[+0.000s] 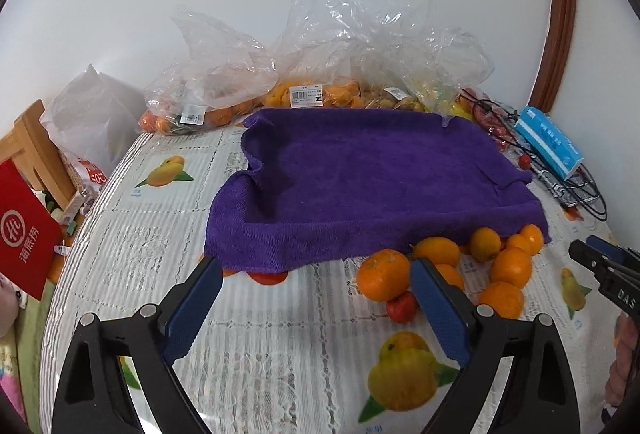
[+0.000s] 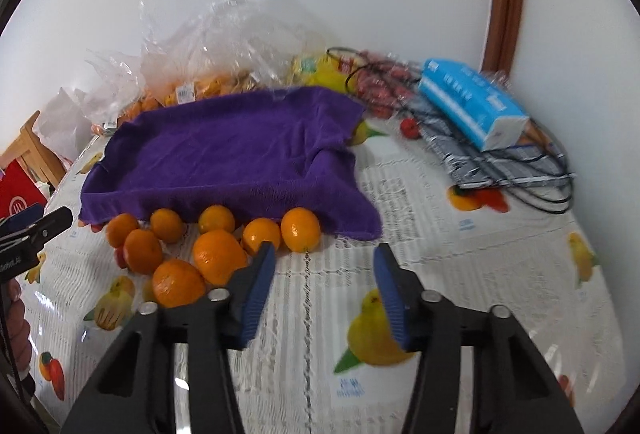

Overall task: Organize fruits
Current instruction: 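Grasp a tangerine with the right gripper while the left gripper grasps a large orange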

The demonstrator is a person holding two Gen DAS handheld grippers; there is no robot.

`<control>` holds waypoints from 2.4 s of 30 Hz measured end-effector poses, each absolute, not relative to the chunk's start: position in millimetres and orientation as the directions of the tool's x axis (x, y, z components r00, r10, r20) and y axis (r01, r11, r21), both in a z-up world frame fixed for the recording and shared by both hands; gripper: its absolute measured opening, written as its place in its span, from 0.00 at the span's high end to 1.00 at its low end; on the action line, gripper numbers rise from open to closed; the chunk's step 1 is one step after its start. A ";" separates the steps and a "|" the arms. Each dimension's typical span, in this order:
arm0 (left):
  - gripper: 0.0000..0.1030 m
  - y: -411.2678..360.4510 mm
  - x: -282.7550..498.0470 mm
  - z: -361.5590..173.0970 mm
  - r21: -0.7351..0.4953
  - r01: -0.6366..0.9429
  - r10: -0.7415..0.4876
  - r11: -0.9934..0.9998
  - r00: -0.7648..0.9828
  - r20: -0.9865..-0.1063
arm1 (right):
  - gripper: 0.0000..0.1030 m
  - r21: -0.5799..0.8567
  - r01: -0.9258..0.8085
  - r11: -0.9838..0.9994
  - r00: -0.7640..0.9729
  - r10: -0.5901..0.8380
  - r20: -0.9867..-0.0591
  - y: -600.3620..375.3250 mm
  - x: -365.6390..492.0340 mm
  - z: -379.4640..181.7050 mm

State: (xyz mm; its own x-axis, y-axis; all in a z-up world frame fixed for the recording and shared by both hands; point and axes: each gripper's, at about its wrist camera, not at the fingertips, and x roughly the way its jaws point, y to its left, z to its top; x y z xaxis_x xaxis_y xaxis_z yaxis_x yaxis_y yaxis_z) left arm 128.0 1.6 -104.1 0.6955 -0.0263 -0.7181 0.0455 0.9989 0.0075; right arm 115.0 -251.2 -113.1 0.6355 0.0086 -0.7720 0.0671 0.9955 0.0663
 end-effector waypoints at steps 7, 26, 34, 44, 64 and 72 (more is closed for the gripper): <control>0.09 4.4 144.7 -119.4 -0.027 0.054 -0.056 0.998 0.667 -0.743 | 0.67 0.094 0.022 0.995 0.603 0.062 -0.796 -247.1 150.0 -134.5; 0.09 12.1 152.9 -137.3 -0.071 0.071 -0.100 0.995 0.645 -0.758 | 0.69 0.061 0.001 0.998 0.540 0.051 -0.840 -248.4 175.6 -166.3; 0.14 -4.0 154.3 -142.0 -0.096 0.136 -0.161 0.986 0.626 -0.763 | 0.69 0.069 0.002 0.998 0.576 0.055 -0.816 -253.1 169.6 -167.5; 0.36 -11.3 166.2 -151.9 -0.243 0.184 -0.305 0.952 0.562 -0.769 | 0.69 0.079 -0.005 0.997 0.583 0.067 -0.810 -256.0 162.1 -167.1; 0.60 -18.2 169.9 -158.8 -0.264 0.186 -0.322 0.947 0.525 -0.787 | 0.69 0.096 -0.022 0.995 0.598 0.090 -0.796 -255.0 156.4 -162.7; 0.60 -2.8 159.1 -131.2 -0.227 0.168 -0.283 0.959 0.580 -0.764 | 0.69 0.094 -0.009 0.996 0.635 0.078 -0.769 -254.6 147.1 -136.4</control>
